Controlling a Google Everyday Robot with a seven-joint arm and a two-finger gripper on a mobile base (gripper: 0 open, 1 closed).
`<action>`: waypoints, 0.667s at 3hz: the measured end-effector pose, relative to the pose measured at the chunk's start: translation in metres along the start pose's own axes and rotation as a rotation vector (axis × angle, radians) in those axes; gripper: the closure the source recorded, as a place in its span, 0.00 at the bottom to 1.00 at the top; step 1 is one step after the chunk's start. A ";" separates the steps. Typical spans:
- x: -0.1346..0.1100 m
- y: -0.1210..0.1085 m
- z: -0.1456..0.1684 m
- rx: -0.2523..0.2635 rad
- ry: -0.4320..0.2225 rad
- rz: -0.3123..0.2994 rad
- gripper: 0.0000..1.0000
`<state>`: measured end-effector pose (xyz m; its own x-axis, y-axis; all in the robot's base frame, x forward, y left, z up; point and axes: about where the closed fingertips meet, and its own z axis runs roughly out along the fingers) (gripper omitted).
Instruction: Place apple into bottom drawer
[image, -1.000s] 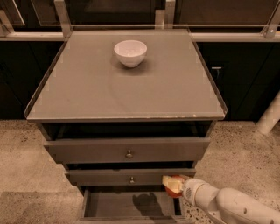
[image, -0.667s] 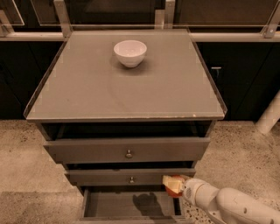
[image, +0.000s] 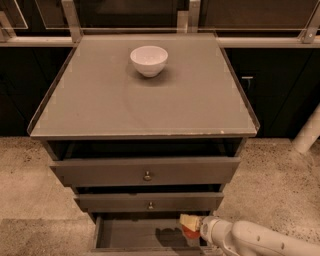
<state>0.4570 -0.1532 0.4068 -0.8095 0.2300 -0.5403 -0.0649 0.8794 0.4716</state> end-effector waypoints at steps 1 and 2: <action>0.032 -0.008 0.036 -0.009 0.058 0.037 1.00; 0.038 -0.007 0.040 -0.014 0.067 0.043 1.00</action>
Offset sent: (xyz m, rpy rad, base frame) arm -0.0036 0.0137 -0.0415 0.0220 0.0580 0.0059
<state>0.4504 -0.1344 0.3551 -0.8490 0.2387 -0.4713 -0.0366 0.8634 0.5032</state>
